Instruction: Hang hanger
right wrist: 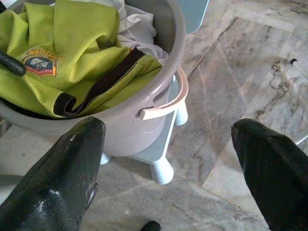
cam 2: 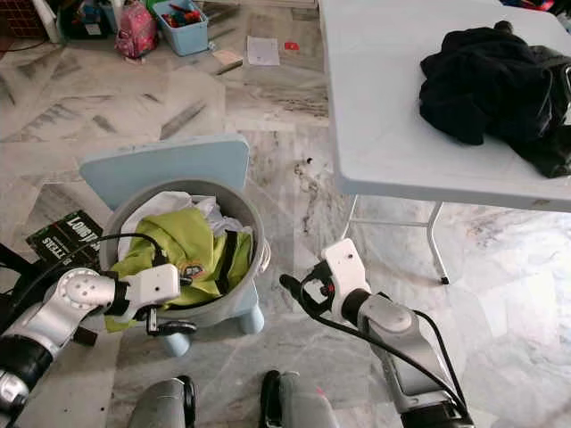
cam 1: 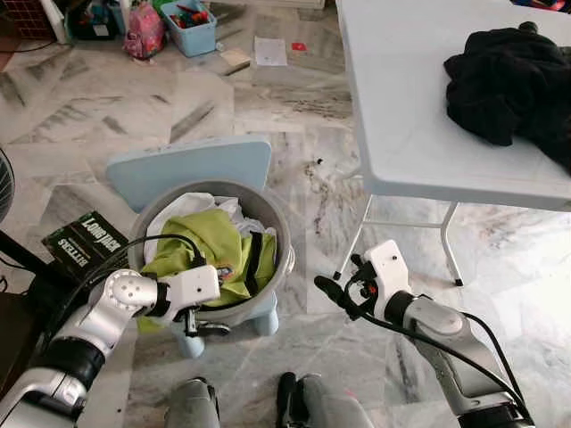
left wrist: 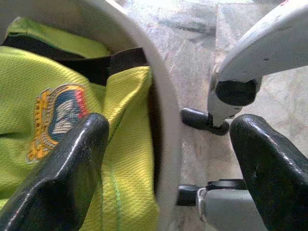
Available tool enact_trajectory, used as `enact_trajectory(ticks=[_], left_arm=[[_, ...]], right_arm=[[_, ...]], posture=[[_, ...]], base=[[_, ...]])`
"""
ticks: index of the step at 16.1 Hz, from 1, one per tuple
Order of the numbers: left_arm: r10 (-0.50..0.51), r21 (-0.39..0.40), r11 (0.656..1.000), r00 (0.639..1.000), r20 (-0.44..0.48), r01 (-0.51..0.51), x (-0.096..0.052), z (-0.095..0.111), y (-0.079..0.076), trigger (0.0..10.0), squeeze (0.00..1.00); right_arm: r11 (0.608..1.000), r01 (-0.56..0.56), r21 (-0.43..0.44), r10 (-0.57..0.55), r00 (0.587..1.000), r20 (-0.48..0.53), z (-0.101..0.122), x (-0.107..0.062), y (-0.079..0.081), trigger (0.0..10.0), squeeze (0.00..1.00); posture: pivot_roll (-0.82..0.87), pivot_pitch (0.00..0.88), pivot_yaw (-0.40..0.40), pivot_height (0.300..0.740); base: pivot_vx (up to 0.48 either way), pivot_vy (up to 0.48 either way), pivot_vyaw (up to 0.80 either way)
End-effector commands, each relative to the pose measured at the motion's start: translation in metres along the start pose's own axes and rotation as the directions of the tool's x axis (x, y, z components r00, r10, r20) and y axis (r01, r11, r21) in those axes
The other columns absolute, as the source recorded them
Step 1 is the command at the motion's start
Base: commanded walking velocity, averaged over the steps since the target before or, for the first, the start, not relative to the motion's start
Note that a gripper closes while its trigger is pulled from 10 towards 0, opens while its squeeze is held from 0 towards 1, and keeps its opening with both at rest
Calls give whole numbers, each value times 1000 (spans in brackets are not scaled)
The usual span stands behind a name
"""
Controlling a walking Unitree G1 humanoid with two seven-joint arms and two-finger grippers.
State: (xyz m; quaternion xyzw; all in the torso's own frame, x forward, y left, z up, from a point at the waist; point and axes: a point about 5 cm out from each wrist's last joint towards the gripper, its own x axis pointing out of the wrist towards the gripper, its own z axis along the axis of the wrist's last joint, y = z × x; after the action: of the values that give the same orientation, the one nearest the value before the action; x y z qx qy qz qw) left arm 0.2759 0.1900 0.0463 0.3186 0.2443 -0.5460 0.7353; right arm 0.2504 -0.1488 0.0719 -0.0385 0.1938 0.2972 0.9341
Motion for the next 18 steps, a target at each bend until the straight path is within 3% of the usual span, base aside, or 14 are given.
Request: enact_trajectory(ticks=[1, 3, 5, 6, 7, 10, 12, 17, 18], left_arm=[[-5, 35, 999, 1000, -24, 6, 3, -2, -1, 3765, 0], [63, 77, 995, 998, -32, -60, 4, -2, 8, 0, 0], [89, 116, 990, 995, -40, -84, 4, 0, 13, 0, 0], [110, 141, 984, 993, -33, -105, 4, 4, 17, 941, 0], [139, 172, 976, 990, -9, -135, 3, 10, 23, 9882, 0], [145, 228, 963, 989, 3, -142, 3, 16, 29, 10000, 0], [87, 244, 967, 996, -31, -77, 7, 10, 20, 10000, 0], [40, 263, 964, 999, -31, -30, 13, 11, 16, 10000, 0], [47, 266, 963, 998, -46, -33, 14, 8, 15, 10000, 1000]], right_arm=[[1000, 5, -10, -5, 1000, -10, 0, -4, -1, 10000, 0], [1000, 7, -10, -7, 1000, -12, 0, -5, -2, 10000, 0], [1000, 8, -11, -8, 1000, -13, 0, -5, -2, 10000, 0], [1000, 9, -12, -9, 1000, -13, 0, -5, -2, 10000, 0], [1000, 11, -11, -11, 1000, -13, 0, -5, -2, 10000, 0], [1000, 10, -10, -10, 1000, -14, 0, -4, -2, 10000, 0], [1000, 6, -10, -6, 1000, -14, 1, -3, -2, 10000, 0], [1000, 6, -5, -6, 1000, -17, 0, -3, -1, 10000, 0], [1000, 5, -6, -5, 1000, -16, 0, -3, -1, 10000, 0]], posture=[[-100, 195, -88, 740], [-100, 196, -88, 740], [-104, 194, -88, 740], [-104, 194, -88, 740], [-104, 194, -88, 740], [-99, 194, -88, 740], [-101, 195, -86, 740], [-101, 197, -82, 740], [-102, 198, -82, 740]], base=[[0, 0, 0], [0, 0, 0], [0, 0, 0], [0, 0, 0], [0, 0, 0], [0, 0, 0], [0, 0, 0], [0, 0, 0], [0, 0, 0]])
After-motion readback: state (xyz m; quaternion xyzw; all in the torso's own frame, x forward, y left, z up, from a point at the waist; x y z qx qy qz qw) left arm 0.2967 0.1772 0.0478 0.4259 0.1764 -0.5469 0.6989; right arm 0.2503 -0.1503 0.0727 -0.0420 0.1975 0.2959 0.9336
